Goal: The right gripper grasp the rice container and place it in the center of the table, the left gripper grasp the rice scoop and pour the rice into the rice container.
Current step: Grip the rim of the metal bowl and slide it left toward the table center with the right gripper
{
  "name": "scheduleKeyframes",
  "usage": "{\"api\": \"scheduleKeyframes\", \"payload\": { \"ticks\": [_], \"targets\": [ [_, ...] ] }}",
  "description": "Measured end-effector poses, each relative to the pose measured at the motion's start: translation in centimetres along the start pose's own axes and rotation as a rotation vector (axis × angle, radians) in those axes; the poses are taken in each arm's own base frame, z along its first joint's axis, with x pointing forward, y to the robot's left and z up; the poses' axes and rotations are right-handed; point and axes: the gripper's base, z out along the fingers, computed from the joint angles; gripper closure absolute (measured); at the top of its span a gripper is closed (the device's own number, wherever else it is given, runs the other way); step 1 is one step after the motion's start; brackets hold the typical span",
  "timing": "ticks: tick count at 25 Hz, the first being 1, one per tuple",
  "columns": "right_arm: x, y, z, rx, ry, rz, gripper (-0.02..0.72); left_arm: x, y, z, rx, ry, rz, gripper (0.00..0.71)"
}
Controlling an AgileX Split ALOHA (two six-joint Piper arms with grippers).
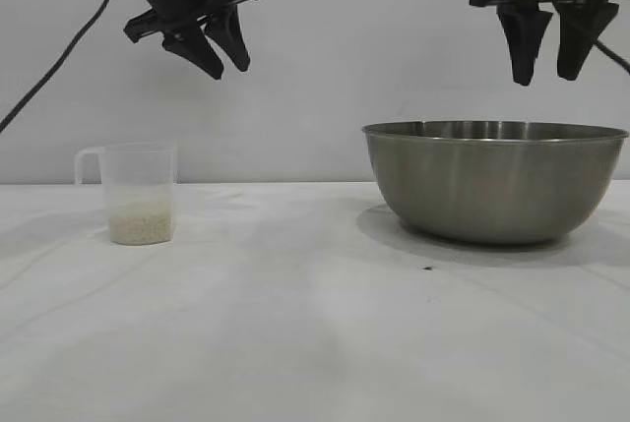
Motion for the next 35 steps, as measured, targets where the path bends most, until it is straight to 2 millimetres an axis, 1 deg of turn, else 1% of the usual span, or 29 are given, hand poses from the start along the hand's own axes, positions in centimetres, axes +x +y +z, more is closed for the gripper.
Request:
{"api": "scheduleKeyframes", "payload": {
  "ticks": [6, 11, 12, 13, 15, 16, 20, 22, 24, 26, 30, 33, 35],
  "targets": [
    [0.1, -1.6, 2.1, -0.037, 0.032, 0.062, 0.338, 0.0, 0.0, 0.0, -0.001, 0.000, 0.002, 0.424],
    [0.1, -1.5, 4.0, -0.061, 0.063, 0.071, 0.338, 0.0, 0.0, 0.0, -0.001, 0.000, 0.002, 0.424],
    [0.2, -1.4, 4.5, -0.064, 0.073, 0.071, 0.416, 0.0, 0.0, 0.0, -0.001, 0.000, 0.002, 0.424],
    [0.2, -1.3, 5.0, -0.065, 0.083, 0.071, 0.466, 0.0, 0.0, 0.0, -0.002, -0.001, 0.002, 0.424],
    [0.4, -1.1, 5.6, -0.071, 0.104, 0.065, 0.599, 0.0, 0.0, 0.0, -0.002, -0.001, 0.002, 0.424],
    [0.6, -1.0, 5.7, -0.081, 0.116, 0.064, 0.626, 0.0, 0.0, 0.0, -0.002, -0.001, 0.002, 0.424],
    [0.5, -0.3, 5.6, -0.113, 0.119, 0.078, 0.626, 0.0, 0.0, 0.0, -0.003, -0.001, 0.003, 0.424],
    [0.4, 0.9, 5.4, -0.118, 0.120, 0.042, 0.626, 0.0, 0.0, 0.0, -0.003, -0.001, 0.003, 0.424],
    [0.3, 2.8, 5.2, -0.126, 0.123, -0.004, 0.626, 0.0, 0.0, 0.0, -0.001, 0.002, 0.003, 0.424],
    [0.3, 5.2, 5.0, -0.132, 0.124, -0.058, 0.626, 0.1, 0.0, 0.0, 0.002, 0.011, 0.003, 0.424],
    [0.4, 8.8, 4.4, -0.126, 0.119, -0.150, 0.626, 0.3, 0.0, 0.0, 0.005, 0.031, 0.010, 0.424],
    [0.6, 10.4, 4.1, -0.123, 0.116, -0.189, 0.626, 0.4, 0.0, 0.0, 0.004, 0.049, 0.022, 0.424],
    [0.6, 10.6, 4.1, -0.126, 0.118, -0.196, 0.626, 0.4, 0.0, 0.0, 0.003, 0.049, 0.023, 0.424]
  ]
}}
